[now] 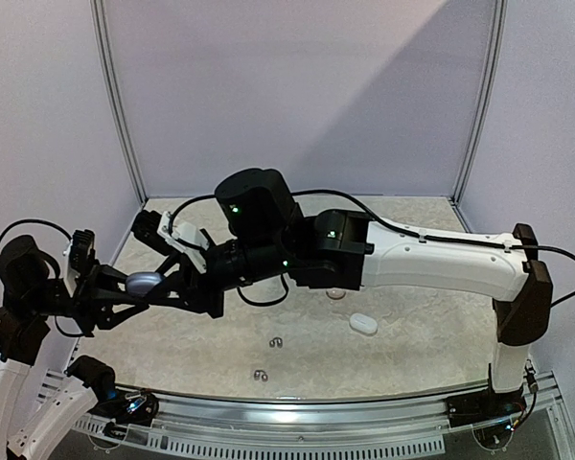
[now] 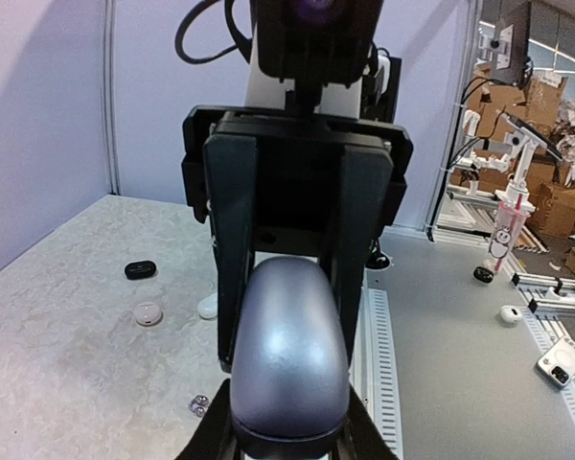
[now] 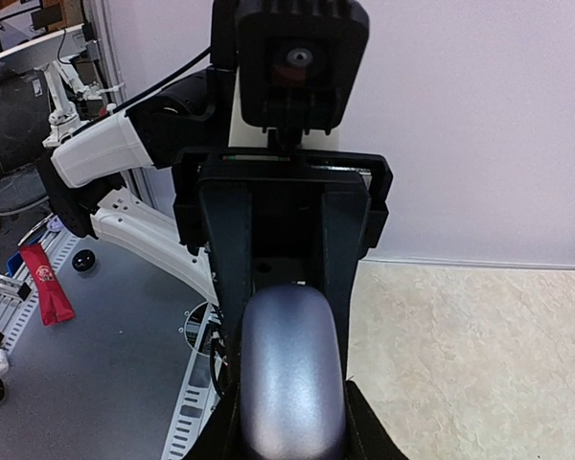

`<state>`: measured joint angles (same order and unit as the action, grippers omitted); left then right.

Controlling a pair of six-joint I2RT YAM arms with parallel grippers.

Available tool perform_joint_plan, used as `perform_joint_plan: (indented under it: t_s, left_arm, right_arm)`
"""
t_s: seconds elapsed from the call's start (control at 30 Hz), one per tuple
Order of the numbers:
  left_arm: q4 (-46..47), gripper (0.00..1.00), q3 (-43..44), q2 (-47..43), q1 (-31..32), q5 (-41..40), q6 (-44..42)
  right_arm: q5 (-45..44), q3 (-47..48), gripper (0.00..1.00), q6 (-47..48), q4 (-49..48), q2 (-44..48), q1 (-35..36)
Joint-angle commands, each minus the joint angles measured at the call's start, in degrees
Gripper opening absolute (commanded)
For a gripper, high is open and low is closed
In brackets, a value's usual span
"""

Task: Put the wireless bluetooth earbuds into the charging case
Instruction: Pass from the right arm to the left, then open the charging case at the center of the board.

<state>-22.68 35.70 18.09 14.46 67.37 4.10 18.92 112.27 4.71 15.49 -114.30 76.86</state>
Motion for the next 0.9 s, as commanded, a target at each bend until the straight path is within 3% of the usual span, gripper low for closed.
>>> perform_joint_plan:
  t_s: [0.0,0.03,0.2,0.23,0.3,0.37,0.4,0.57,0.87]
  left_arm:
    - [-0.22,0.07,1.04,0.61,0.77,1.30,0.05]
    - [-0.39,0.01,1.04,0.62,0.82,1.28,-0.11]
    - [-1.14,0.00,1.25,0.08,0.75,0.60,-0.37]
    - [-1.19,0.00,1.23,0.03,0.81,0.71,-0.51]
    - [-2.18,0.00,1.34,-0.21,0.80,0.50,-1.59]
    - [-6.49,0.00,2.22,-0.76,0.75,-0.89,-6.54]
    - [-9.60,0.00,2.92,-1.09,0.80,-1.87,-10.26]
    - [-24.74,0.00,7.23,-2.98,0.83,-6.11,-31.46]
    - [-35.25,0.00,10.80,-3.61,0.76,-9.21,-45.55]
  right_arm:
    - [-1.35,1.28,0.00,1.00,0.78,-1.31,0.39]
    - [-1.27,1.33,0.00,0.94,0.77,-1.29,0.35]
    - [-2.10,1.63,0.00,0.96,1.56,-1.62,0.38]
    - [-2.63,1.64,0.13,1.00,1.63,-1.67,0.37]
    - [-3.16,1.62,0.53,0.80,1.94,-1.58,0.37]
    - [-3.13,1.61,0.71,0.89,1.55,-1.26,0.39]
    - [-2.96,1.61,0.75,0.91,1.10,-1.07,0.38]
    - [-4.19,2.55,0.77,0.91,0.52,-1.20,0.32]
    - [-7.23,6.85,0.68,0.76,2.49,-3.77,0.24]
